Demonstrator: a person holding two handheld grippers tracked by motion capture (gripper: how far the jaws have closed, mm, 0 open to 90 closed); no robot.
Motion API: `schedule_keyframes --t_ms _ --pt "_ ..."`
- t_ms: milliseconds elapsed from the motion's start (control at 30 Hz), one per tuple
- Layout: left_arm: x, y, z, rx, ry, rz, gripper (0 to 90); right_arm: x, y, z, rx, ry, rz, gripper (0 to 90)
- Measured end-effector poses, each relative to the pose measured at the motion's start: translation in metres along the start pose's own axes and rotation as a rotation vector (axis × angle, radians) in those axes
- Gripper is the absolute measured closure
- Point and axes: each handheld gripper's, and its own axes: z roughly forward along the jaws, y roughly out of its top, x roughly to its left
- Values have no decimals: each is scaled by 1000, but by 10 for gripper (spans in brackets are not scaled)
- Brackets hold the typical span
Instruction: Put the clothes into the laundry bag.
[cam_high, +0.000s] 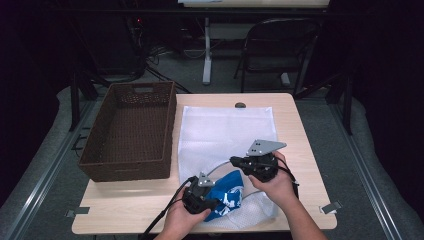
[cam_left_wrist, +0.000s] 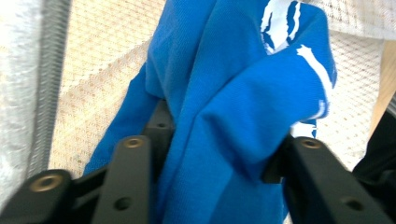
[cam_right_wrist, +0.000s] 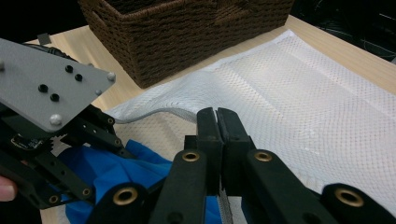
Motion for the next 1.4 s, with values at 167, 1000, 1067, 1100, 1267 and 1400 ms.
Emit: schedule_keyframes --t_ms 167,1000,1067,1100,1267,1400 --pt "2 1 -1 -11 -10 -6 737 0 1 -1 -2 -1 0 888" --pt "8 28 7 -101 56 -62 776 4 2 0 -5 6 -4 888" --pt "8 28 9 -96 64 -54 775 3 2 0 -4 6 -4 889" --pt "7 28 10 -96 59 -64 774 3 2 0 -4 7 -3 888" --pt "7 28 10 -104 40 -67 692 2 1 1 0 4 -1 888" --pt "7 29 6 -87 9 -74 501 1 1 0 -2 2 1 888"
